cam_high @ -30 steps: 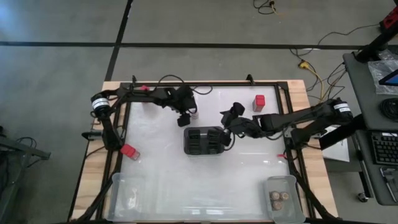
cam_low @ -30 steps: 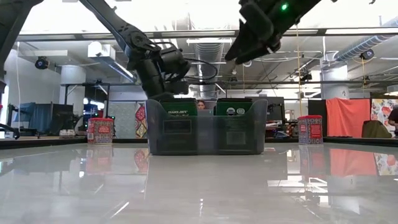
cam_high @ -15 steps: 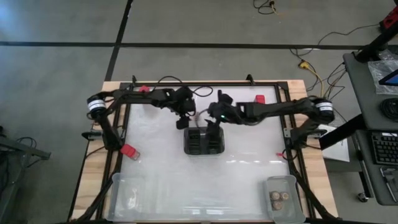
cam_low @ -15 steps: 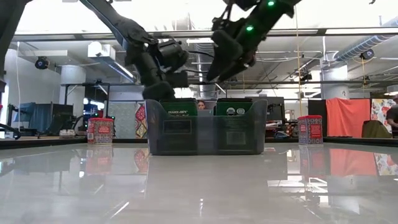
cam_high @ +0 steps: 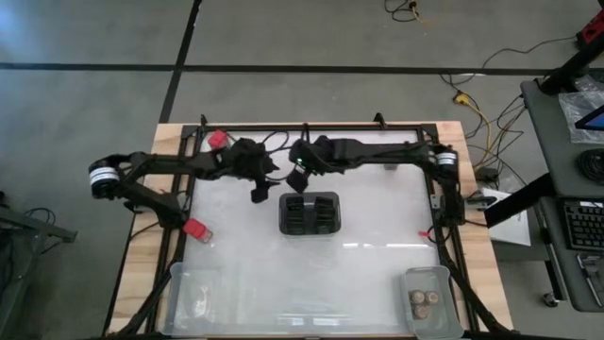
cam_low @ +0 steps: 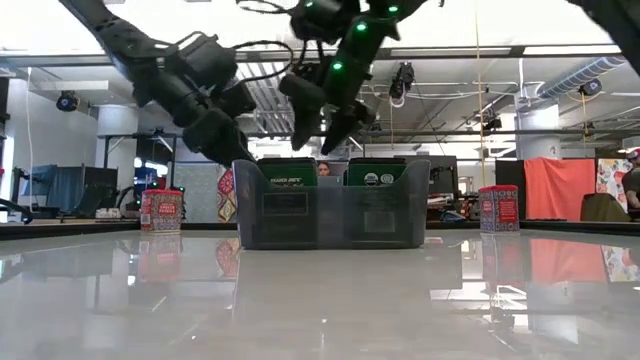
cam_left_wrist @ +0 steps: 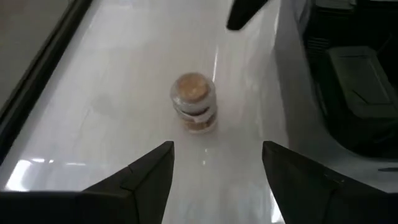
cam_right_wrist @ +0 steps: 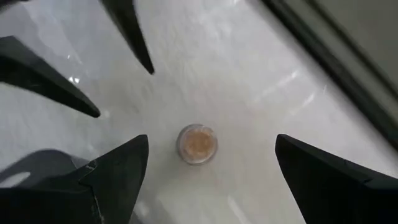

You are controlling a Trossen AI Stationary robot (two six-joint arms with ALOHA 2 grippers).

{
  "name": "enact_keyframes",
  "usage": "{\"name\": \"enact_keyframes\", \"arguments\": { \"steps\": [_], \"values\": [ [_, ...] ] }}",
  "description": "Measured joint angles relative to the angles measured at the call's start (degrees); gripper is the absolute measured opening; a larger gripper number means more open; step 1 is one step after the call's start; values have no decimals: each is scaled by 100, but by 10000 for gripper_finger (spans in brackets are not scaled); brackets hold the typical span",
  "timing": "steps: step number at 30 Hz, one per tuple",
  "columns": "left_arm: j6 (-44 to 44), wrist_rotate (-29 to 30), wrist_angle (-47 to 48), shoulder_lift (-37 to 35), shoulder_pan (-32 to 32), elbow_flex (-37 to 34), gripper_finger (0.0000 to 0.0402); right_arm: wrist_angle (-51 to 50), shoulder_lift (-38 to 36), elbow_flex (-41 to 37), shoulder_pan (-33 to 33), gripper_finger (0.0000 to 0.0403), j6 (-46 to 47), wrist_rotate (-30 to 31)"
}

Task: Sort spices by type
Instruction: Put the brown seasoning bottle into the gray bin

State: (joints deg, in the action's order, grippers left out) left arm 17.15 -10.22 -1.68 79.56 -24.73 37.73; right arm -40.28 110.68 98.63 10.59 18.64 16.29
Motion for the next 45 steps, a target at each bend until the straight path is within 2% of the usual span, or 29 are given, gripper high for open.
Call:
{"name": "enact_keyframes", "arguments": {
  "steps": [8,14,20,25,30,45],
  "values": [
    [-312,18,-1112,-84,-4,-793,228,-1622,1167,1812,192,347,1227,-288],
    [-22,27,-1600,-86,-7,-1227,228,-2197,1803,2585,181,347,2342,-318],
    [186,66,-1643,-119,-13,-1233,228,-2328,2178,2773,222,339,3057,-456],
    [-84,63,-2102,-106,-7,-1235,228,-2421,2179,2780,238,326,3429,-474],
    [-229,63,-2181,-104,-7,-1243,228,-2594,2190,2771,253,317,3690,-473],
    [-267,66,-2179,-102,-7,-1280,228,-2322,2476,2762,271,315,3929,-692]
  ]
}}
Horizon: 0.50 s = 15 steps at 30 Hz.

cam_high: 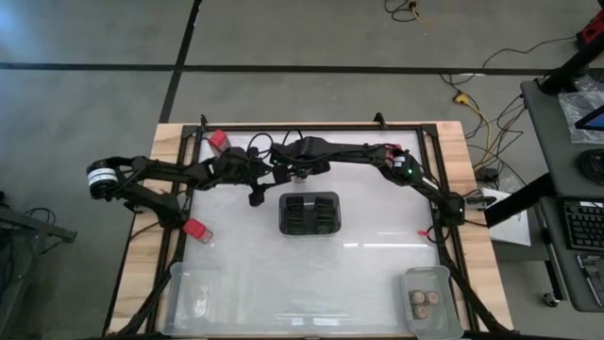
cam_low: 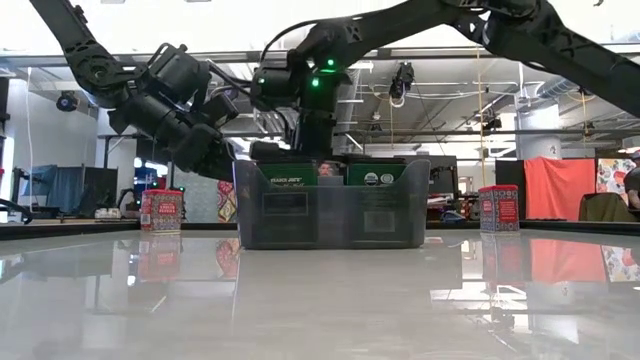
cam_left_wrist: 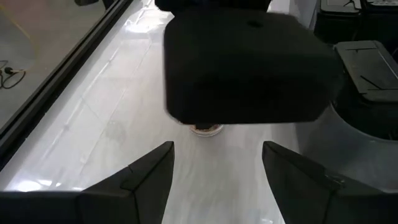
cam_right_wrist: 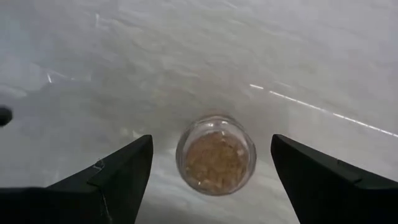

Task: Sort spices by type
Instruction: Put the brown seasoning bottle into the gray bin

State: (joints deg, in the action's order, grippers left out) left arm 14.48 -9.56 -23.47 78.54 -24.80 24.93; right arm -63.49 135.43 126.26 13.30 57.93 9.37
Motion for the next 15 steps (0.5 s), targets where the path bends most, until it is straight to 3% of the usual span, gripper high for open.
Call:
{"name": "enact_keyframes", "arguments": {
  "steps": [8,15],
  "values": [
    [15,2,12,7,0,0,228,-31,160,0,65,296,288,-39],
    [22,2,-3,7,0,0,228,-31,162,0,99,246,697,148]
  ]
}}
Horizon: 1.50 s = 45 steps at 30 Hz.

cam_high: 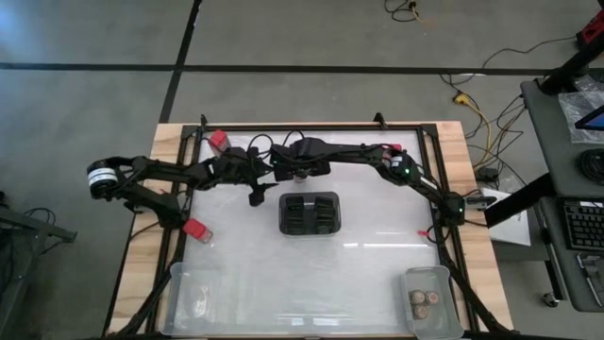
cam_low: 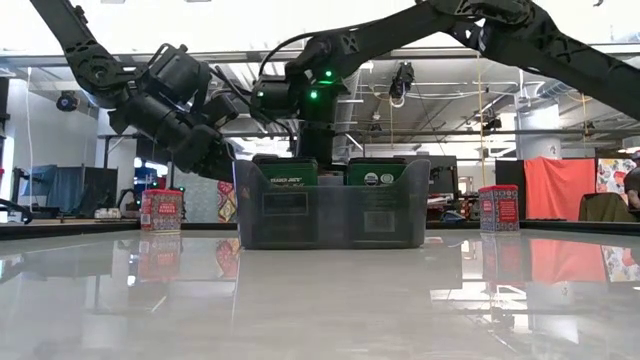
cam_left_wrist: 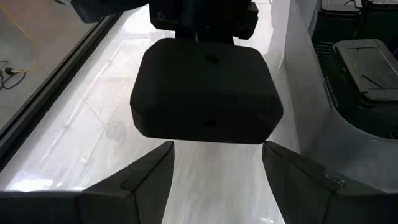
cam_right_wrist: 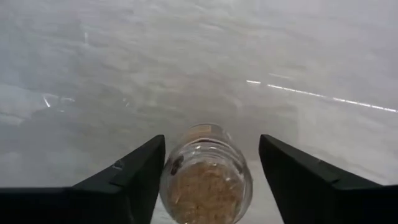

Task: Sort spices by type
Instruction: Put the brown seasoning bottle into the gray bin

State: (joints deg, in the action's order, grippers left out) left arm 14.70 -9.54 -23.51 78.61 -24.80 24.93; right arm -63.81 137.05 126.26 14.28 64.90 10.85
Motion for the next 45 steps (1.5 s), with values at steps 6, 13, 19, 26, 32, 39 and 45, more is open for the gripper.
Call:
{"name": "enact_keyframes", "arguments": {
  "steps": [6,13,19,26,32,39,45],
  "values": [
    [0,1,-9,0,0,11,228,0,0,0,10,195,130,-187],
    [-17,40,-39,0,0,11,228,-35,-14,0,37,182,107,-170],
    [87,1023,8,-7,-7,10,228,-502,-384,-4,28,186,-307,-177],
    [89,1096,15,-11,-38,-59,228,-1164,-1109,0,-196,178,-687,-114],
    [181,991,-104,-11,-122,-274,228,-1907,-1805,-2,-849,180,-708,137],
    [-133,567,-804,-11,-122,-656,228,-2658,-2592,-31,-2095,181,-378,608],
    [-311,-210,-1376,-11,-125,-877,228,-2605,-3172,-744,-3427,179,-94,674]
  ]
}}
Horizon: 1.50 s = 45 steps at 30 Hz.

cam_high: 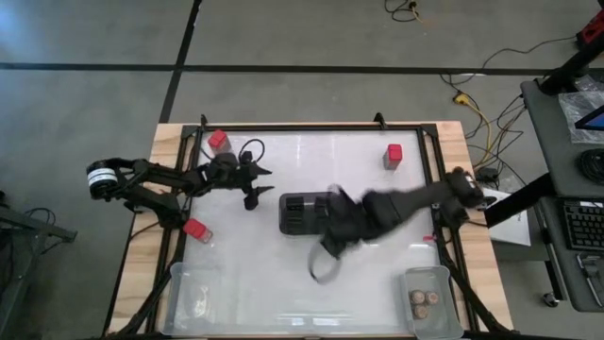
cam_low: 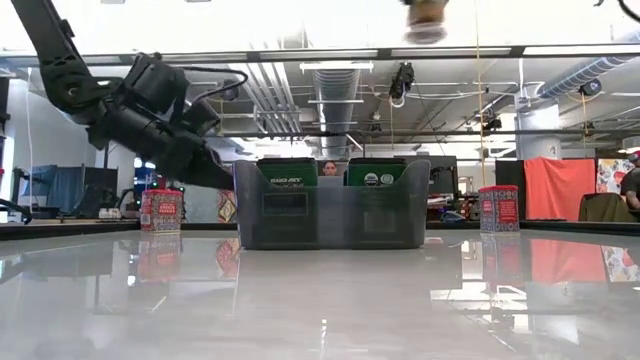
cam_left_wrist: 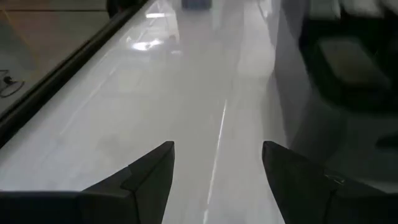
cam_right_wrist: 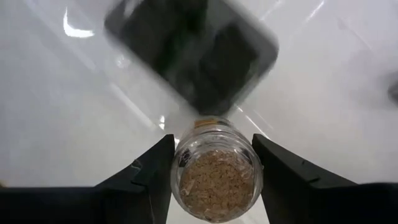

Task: Sort spices by type
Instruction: Put the brown seasoning bottle into the gray bin

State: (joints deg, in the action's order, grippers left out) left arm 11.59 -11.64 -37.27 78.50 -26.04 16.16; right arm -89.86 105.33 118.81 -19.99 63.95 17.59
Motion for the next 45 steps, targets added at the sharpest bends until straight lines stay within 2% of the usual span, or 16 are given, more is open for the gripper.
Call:
{"name": "enact_keyframes", "arguments": {
  "steps": [4,11,17,21,33,40,45],
  "values": [
    [-706,-104,-318,0,-2,0,228,-5,-391,-878,-875,177,965,-113],
    [-1344,-115,-512,0,-2,98,228,-16,-1175,-2281,-2530,179,3356,-1082],
    [-1882,-111,-530,0,-2,238,228,236,-1549,-3035,-3507,179,4737,-1833],
    [-2097,-96,-542,0,-2,291,228,543,-1564,-3278,-3775,179,4850,-2099],
    [-2290,-80,-600,2,-2,293,228,1306,-1532,-3757,-3987,179,4547,-2667],
    [-2173,-72,-596,2,-4,293,228,2217,-1529,-4284,-4013,179,4778,-2722],
    [-2113,-23,-589,2,-4,293,228,2451,-1509,-4512,-4015,179,4722,-3204]
  ]
}}
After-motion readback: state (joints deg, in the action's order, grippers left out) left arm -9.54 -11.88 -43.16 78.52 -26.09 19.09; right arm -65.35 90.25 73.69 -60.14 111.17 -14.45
